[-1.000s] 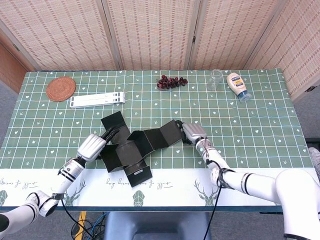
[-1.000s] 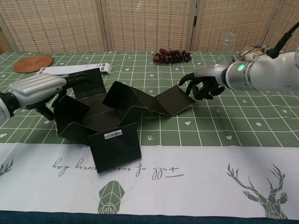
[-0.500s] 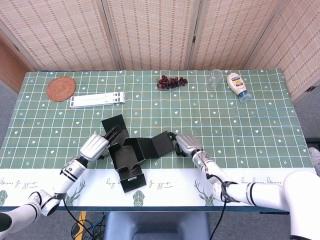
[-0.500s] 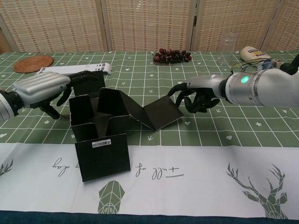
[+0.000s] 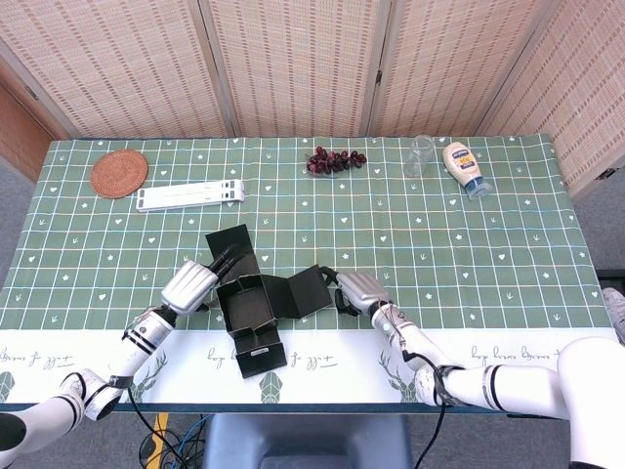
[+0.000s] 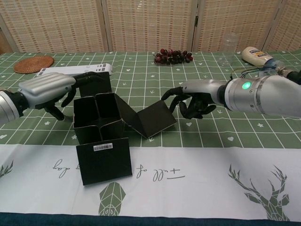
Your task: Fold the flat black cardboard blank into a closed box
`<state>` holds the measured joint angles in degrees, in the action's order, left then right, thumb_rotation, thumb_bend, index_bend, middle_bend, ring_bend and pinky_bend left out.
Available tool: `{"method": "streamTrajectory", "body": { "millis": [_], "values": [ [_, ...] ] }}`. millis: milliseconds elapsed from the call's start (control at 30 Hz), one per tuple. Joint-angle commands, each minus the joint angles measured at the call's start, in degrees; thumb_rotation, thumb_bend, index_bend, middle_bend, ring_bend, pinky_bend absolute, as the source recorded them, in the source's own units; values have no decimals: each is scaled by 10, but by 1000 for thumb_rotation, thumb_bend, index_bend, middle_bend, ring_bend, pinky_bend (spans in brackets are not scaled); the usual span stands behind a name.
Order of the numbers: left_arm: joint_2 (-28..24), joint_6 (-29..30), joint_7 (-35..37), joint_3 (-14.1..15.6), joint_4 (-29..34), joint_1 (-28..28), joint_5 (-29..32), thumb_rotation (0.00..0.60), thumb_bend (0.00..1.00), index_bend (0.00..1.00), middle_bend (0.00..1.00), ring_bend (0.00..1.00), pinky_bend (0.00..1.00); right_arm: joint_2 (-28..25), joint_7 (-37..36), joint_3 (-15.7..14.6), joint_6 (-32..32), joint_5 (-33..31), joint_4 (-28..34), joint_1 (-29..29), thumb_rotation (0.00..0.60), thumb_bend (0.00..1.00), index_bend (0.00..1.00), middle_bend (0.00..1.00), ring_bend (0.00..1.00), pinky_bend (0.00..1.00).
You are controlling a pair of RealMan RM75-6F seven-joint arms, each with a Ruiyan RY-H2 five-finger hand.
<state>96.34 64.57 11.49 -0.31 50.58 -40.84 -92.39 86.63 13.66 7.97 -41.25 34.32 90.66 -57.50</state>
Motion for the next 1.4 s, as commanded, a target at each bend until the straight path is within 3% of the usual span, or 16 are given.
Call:
{"method": "streamTrajectory", "body": {
  "millis": [33,500,633,800,933,1033,1400],
  "values": [
    [1,-1,-2,-1,2,-2,1,600,246,17,0,676,817,3,-3,1,0,2,0,0,600,925,86,234,806,1000],
    [-6,-2,-17,-9,17,2,16,600,246,15,0,673,819,-12,-18,3,-9,18,4,10,600,891,86,231,806,1000],
    [-19,4,-20,-13,33,10,25,600,246,12,0,668,819,-22,-23,5,-13,22,2,15,600,742,32,197,806,1000],
    [-42,14,-20,-17,59,22,34,600,247,4,0,662,819,-33,-29,6,-11,25,3,19,600,310,0,93,779,1000],
    [-61,25,-23,-20,85,32,40,600,246,1,0,660,819,-42,-34,6,-19,40,11,28,600,120,0,30,749,1000],
    [-76,33,-29,-23,103,39,43,600,246,0,0,658,819,-51,-41,8,-26,55,21,38,600,53,0,4,735,1000],
    [-111,53,-38,-31,151,61,54,600,246,0,0,657,820,-76,-63,4,-38,102,43,68,600,4,0,0,664,1000]
  ]
}}
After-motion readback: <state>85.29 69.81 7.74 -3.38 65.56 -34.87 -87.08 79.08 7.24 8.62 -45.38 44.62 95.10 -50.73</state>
